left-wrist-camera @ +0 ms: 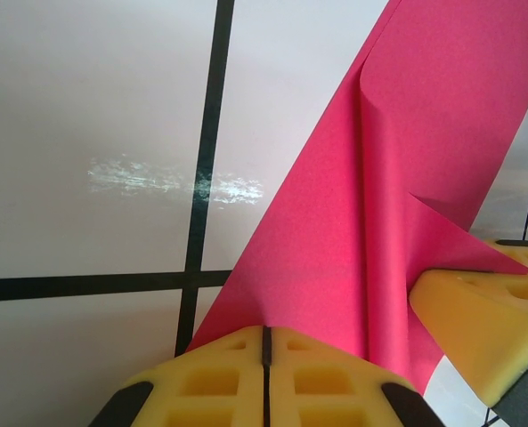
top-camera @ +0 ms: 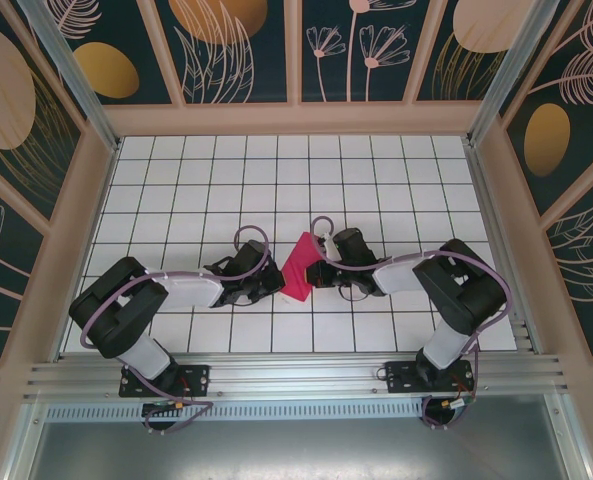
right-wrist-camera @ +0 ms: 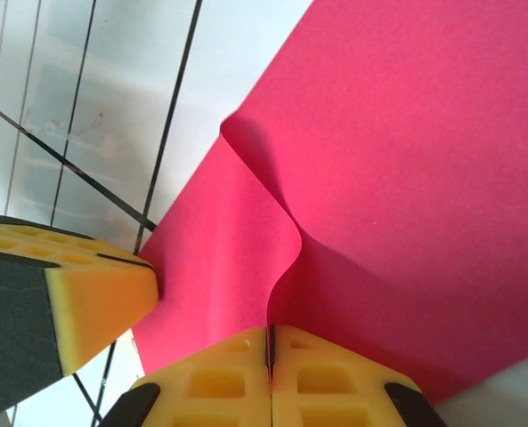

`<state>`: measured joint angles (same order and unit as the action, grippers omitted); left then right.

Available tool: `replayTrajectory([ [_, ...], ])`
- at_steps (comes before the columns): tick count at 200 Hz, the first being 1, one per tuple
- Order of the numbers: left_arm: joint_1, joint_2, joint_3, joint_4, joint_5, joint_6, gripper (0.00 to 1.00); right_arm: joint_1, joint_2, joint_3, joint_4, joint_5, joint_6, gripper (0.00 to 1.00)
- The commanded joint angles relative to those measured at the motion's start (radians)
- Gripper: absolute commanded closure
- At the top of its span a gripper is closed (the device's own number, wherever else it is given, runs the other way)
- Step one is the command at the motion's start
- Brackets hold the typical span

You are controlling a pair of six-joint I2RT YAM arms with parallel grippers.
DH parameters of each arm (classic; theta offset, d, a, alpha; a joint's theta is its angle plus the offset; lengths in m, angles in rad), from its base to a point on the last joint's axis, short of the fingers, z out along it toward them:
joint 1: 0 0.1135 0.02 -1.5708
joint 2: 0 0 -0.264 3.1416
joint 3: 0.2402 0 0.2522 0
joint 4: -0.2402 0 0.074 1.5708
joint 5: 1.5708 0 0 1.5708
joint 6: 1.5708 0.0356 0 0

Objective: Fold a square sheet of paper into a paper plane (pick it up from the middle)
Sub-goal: Fold the triangle a second time at the center of the table.

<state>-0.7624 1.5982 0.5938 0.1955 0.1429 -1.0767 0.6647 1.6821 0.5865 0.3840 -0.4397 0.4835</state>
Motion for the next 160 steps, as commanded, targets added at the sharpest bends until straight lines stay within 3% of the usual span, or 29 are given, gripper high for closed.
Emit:
replayTrajectory([
  [1, -0.004, 0.030, -0.005, -0.114, -0.045, 0.021, 0.90, 0.003, -0.014, 0.008, -0.037, 0.028, -0.031, 0.94],
  [103, -0.006, 0.002, -0.001, -0.131, -0.063, 0.026, 0.89, 0.050, 0.002, 0.026, -0.084, 0.145, -0.052, 0.94],
  [160, -0.006, -0.039, 0.052, -0.176, -0.075, 0.034, 0.81, 0.074, 0.028, 0.057, -0.146, 0.202, -0.070, 0.94],
])
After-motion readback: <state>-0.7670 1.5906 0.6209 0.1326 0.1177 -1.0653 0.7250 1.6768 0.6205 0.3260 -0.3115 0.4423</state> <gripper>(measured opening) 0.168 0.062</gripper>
